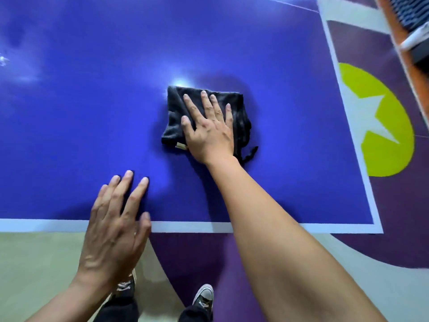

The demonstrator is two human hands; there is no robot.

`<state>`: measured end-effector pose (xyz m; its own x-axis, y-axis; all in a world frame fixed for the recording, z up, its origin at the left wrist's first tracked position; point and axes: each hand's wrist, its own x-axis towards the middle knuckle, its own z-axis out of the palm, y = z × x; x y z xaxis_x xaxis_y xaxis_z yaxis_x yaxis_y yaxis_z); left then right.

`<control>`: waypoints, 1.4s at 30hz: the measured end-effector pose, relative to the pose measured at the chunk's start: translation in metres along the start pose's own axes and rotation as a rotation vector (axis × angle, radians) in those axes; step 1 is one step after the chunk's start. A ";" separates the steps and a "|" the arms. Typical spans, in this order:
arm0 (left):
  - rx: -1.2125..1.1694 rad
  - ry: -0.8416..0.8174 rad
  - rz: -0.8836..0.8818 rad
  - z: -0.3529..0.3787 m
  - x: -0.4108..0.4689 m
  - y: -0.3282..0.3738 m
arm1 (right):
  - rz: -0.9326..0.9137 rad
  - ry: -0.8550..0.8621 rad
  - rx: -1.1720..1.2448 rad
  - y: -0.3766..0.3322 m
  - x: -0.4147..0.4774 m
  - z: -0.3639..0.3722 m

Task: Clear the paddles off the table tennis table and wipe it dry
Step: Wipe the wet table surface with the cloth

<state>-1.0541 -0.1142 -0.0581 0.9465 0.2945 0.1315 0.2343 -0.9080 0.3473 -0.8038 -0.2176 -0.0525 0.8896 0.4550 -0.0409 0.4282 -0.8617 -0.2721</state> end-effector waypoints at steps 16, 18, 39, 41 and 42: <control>0.214 0.114 -0.138 0.024 0.004 0.039 | 0.414 0.197 -0.069 0.310 -0.114 -0.069; 0.200 0.083 -0.133 0.020 0.006 0.039 | 0.411 0.188 -0.069 0.311 -0.114 -0.070; 0.032 0.040 0.027 -0.069 -0.075 -0.178 | -0.163 0.145 -0.032 -0.200 -0.101 0.074; -0.146 0.064 -0.065 -0.073 -0.075 -0.182 | -0.252 0.124 -0.006 -0.242 -0.111 0.085; -0.230 0.086 -0.112 -0.074 -0.074 -0.181 | -0.280 0.114 -0.001 -0.256 -0.114 0.088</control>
<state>-1.1831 0.0508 -0.0621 0.8930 0.4225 0.1552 0.2706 -0.7795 0.5649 -1.0289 -0.0295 -0.0631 0.7490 0.6468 0.1435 0.6594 -0.7067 -0.2563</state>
